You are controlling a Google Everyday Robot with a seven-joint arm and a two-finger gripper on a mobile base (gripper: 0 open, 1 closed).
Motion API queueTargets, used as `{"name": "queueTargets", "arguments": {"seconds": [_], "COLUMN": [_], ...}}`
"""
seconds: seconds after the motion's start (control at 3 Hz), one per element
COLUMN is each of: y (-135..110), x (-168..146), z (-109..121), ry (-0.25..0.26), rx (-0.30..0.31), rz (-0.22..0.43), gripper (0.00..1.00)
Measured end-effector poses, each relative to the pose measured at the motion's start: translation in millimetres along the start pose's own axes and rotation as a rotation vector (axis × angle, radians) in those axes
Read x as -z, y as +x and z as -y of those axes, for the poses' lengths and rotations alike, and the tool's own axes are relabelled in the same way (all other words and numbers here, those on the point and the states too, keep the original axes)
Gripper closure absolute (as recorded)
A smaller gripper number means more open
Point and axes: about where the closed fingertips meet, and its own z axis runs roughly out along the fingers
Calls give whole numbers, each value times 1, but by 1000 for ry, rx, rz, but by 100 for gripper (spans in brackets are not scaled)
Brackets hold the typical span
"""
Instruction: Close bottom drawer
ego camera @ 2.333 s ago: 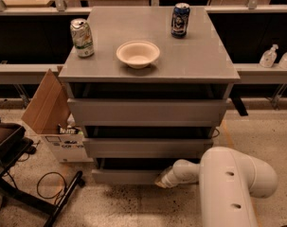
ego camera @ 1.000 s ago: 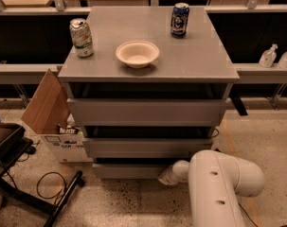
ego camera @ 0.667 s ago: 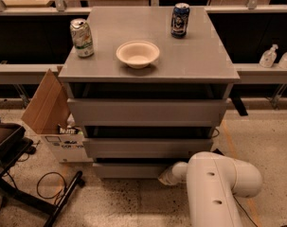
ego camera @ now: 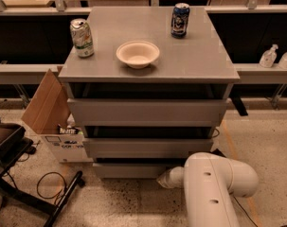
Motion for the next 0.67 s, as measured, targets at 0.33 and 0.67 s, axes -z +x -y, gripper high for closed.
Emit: {"name": "queueTargets", "arguments": {"seconds": [0.33, 0.67], "y": [-2, -10], "x": [5, 20], "z": [1, 10], "ry": [35, 80], "rx": [-8, -4], "rz": [22, 42], "gripper": [100, 100]}}
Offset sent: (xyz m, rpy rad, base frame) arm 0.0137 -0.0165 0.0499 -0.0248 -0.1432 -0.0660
